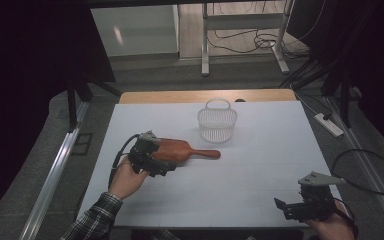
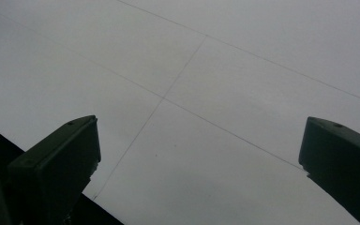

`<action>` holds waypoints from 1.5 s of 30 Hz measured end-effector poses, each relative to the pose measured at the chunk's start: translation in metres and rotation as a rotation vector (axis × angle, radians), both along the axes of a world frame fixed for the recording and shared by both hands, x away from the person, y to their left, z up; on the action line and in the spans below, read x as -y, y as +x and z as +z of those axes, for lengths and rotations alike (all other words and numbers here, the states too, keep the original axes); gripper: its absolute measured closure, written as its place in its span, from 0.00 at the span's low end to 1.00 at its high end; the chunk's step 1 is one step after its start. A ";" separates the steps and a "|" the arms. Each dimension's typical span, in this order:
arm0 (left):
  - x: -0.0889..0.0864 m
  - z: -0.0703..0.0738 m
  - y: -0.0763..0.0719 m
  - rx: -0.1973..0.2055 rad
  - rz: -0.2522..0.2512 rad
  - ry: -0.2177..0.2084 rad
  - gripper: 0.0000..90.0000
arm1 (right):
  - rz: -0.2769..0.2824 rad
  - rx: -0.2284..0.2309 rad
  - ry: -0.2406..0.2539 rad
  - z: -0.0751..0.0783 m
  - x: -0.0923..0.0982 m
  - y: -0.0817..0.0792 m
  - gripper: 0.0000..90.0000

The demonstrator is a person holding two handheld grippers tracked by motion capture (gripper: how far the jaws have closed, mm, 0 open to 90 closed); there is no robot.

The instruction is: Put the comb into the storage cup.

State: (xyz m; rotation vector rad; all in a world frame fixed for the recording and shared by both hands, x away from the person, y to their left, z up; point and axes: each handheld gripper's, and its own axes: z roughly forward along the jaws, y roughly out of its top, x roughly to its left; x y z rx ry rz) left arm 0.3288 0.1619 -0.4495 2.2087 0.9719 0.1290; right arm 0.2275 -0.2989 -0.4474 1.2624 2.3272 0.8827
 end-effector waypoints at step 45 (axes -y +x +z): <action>0.075 -0.014 0.067 -0.053 -0.067 0.099 0.00 | -0.006 -0.005 0.029 0.000 0.004 0.000 0.00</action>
